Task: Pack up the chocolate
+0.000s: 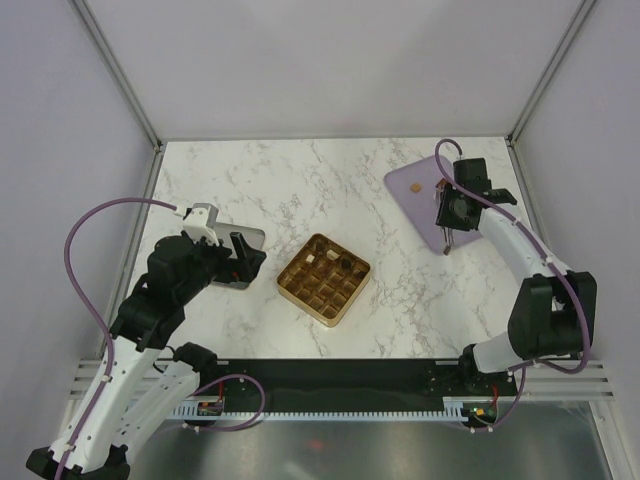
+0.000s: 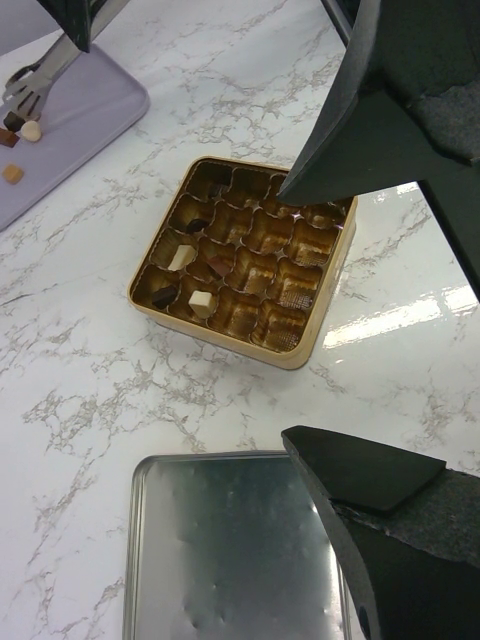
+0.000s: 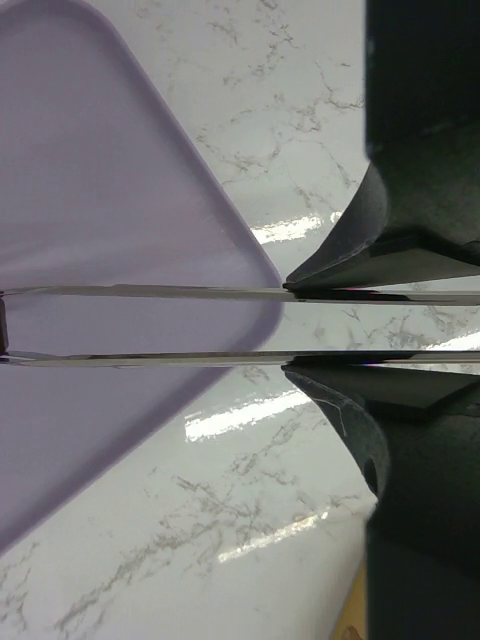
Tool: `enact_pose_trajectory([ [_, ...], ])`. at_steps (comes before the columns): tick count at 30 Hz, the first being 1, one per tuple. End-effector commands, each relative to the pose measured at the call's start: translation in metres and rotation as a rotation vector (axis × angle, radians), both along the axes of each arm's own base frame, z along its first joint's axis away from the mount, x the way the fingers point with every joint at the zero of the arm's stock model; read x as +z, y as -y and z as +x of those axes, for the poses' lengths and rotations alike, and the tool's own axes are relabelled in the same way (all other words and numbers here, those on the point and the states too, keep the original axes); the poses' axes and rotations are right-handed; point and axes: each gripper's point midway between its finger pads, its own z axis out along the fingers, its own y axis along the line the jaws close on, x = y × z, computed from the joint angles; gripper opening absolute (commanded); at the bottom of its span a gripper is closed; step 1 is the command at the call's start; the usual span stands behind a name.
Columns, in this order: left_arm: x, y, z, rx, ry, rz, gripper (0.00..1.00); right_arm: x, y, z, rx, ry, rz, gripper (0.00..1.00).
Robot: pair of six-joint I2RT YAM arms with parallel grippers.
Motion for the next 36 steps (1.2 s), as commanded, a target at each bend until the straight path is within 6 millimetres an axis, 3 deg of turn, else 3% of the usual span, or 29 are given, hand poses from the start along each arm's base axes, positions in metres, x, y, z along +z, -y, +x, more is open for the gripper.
enact_pose_trajectory([
  [1,-0.003,0.002,0.000,-0.023,0.000,0.021,1.00,0.044,-0.019,-0.006,0.073,0.116,0.033,0.37],
  [5,-0.004,0.003,0.000,-0.028,-0.005,0.023,1.00,0.068,-0.050,-0.021,0.158,0.170,0.085,0.36],
  [8,-0.003,0.003,0.000,-0.026,-0.001,0.021,1.00,0.079,-0.088,-0.043,0.274,0.178,0.137,0.36],
  [9,-0.002,0.003,0.000,-0.026,0.001,0.020,1.00,0.080,-0.115,-0.057,0.368,0.169,0.178,0.36],
  [10,-0.003,0.002,0.000,-0.024,-0.001,0.022,1.00,0.084,-0.124,-0.066,0.405,0.179,0.195,0.36],
  [16,-0.002,0.002,0.000,-0.022,0.003,0.021,1.00,0.068,-0.173,-0.132,0.617,0.086,0.276,0.35],
  [18,-0.002,0.002,0.000,-0.022,0.003,0.021,1.00,0.066,-0.182,-0.154,0.683,0.068,0.267,0.35],
  [24,-0.002,0.002,0.000,-0.025,0.003,0.019,1.00,0.069,-0.186,-0.187,0.744,0.068,0.274,0.36],
  [31,-0.003,0.001,0.000,-0.017,0.002,0.021,1.00,0.054,-0.190,-0.204,0.793,0.019,0.291,0.37],
  [36,-0.002,0.001,-0.001,-0.017,0.004,0.019,1.00,0.050,-0.200,-0.205,0.804,0.017,0.307,0.38],
])
